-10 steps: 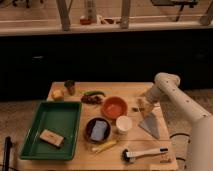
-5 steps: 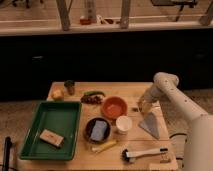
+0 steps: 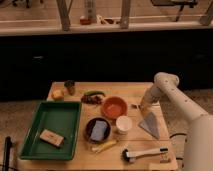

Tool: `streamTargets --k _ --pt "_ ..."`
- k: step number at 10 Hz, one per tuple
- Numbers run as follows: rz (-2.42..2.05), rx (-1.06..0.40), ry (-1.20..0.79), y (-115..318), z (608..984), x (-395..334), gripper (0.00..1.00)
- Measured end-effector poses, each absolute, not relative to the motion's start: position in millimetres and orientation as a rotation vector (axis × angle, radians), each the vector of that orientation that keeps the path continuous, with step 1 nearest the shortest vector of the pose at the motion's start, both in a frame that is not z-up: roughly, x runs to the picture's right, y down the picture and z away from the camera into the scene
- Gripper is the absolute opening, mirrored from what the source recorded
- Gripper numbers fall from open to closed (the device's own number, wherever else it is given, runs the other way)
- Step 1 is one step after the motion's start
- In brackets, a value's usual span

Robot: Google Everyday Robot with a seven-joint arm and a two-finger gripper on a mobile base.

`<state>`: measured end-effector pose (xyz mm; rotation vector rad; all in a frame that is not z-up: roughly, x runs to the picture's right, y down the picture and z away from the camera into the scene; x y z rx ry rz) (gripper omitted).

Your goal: Place fork in paper cup

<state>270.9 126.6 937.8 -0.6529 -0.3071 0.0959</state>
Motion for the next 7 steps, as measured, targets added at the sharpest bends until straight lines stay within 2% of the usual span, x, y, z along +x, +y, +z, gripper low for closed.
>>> streamTargets --k 7 --pt "0.087 -0.668 -0.307 127.6 932.5 272.5 0.00"
